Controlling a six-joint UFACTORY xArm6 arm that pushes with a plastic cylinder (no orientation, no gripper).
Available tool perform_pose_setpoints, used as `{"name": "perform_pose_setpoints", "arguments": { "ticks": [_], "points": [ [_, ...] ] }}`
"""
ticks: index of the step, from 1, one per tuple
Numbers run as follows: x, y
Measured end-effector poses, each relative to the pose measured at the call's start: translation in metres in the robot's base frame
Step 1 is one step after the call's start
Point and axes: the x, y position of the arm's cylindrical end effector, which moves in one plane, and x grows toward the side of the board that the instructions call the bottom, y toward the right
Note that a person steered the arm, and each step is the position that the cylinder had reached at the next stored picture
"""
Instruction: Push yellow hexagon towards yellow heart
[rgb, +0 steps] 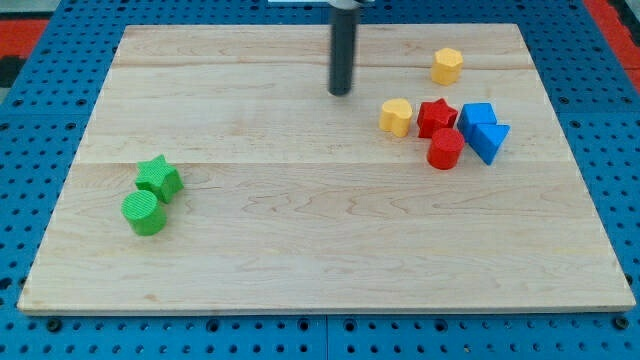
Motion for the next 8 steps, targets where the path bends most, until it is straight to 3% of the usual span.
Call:
{"name": "perform_pose_setpoints", "arguments": {
  "ticks": [2,5,6,7,8],
  "points": [
    [0.007,0.12],
    [0.019,0.236],
    [-0.038,0.245],
    [-0.031,0.155],
    [0.039,0.064]
  ]
}}
